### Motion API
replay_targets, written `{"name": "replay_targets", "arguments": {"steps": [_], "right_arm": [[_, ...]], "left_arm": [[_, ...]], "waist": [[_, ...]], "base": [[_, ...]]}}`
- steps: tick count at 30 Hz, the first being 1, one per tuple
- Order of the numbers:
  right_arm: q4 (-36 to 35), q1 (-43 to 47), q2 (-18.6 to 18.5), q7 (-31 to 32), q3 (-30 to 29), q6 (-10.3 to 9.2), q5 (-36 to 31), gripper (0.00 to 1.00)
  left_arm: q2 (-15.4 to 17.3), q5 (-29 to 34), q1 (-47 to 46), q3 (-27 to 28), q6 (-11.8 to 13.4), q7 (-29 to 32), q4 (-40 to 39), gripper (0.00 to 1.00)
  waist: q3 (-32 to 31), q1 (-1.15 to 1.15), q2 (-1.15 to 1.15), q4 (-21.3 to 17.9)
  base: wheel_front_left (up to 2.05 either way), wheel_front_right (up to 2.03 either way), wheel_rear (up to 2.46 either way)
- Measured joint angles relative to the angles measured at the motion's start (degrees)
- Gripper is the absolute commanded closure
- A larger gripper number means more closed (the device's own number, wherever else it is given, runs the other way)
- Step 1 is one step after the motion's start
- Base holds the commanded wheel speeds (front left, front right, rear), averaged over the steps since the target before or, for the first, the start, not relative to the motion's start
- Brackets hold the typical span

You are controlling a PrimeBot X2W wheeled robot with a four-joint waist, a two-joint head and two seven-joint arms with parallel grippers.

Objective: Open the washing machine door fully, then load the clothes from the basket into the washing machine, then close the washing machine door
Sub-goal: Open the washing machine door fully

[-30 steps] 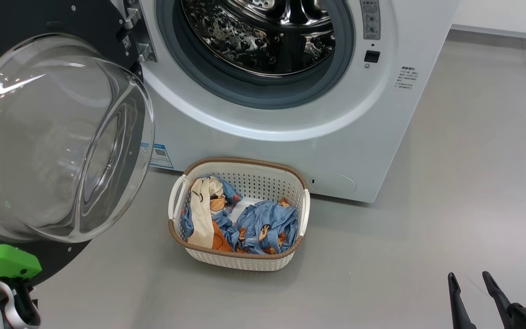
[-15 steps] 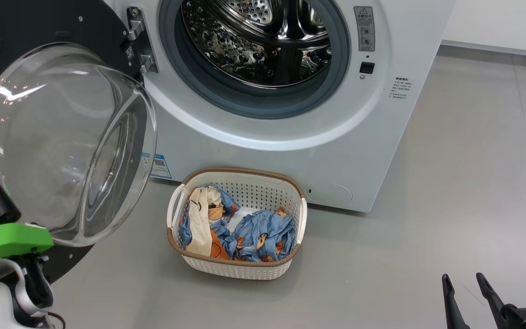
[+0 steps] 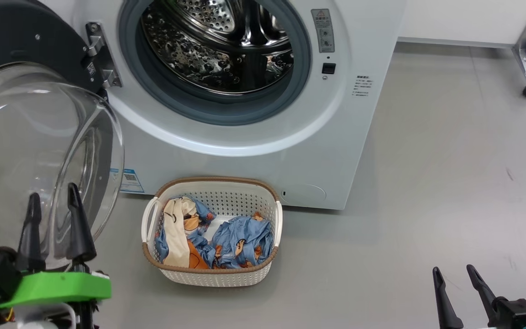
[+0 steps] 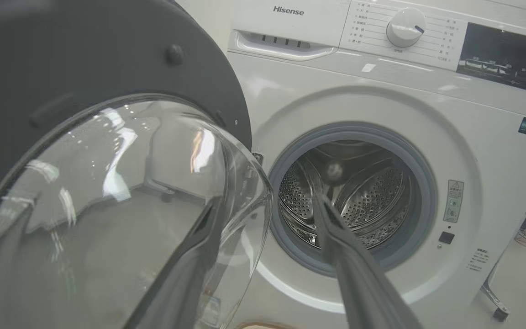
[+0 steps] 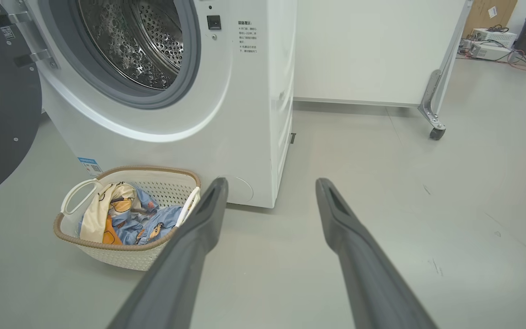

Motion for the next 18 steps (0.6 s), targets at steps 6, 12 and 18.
{"name": "replay_targets", "arguments": {"steps": [6, 12, 18], "right_arm": [[-0.69, -0.46, -0.15, 0.0, 0.53, 0.0, -0.09, 0.0], [-1.0, -1.5, -0.16, 0.0, 0.96, 0.0, -0.09, 0.0], [-1.03, -1.51, -0.29, 0.0, 1.47, 0.0, -0.08, 0.0]], "left_arm": [[0.11, 0.53, 5.36, -0.59, -0.48, -0.54, 1.94, 0.0], [0.47, 2.77, 10.09, -0.2, -0.73, -1.83, 4.75, 0.0], [0.46, 3.08, 13.58, 0.05, -0.73, -2.79, 6.84, 0.0]], "waist": [[0.15, 0.0, 0.0, -3.76], [0.24, 0.0, 0.0, -8.06], [0.27, 0.0, 0.0, -12.32]], "base": [[0.0, 0.0, 0.0], [0.0, 0.0, 0.0], [0.0, 0.0, 0.0]]}}
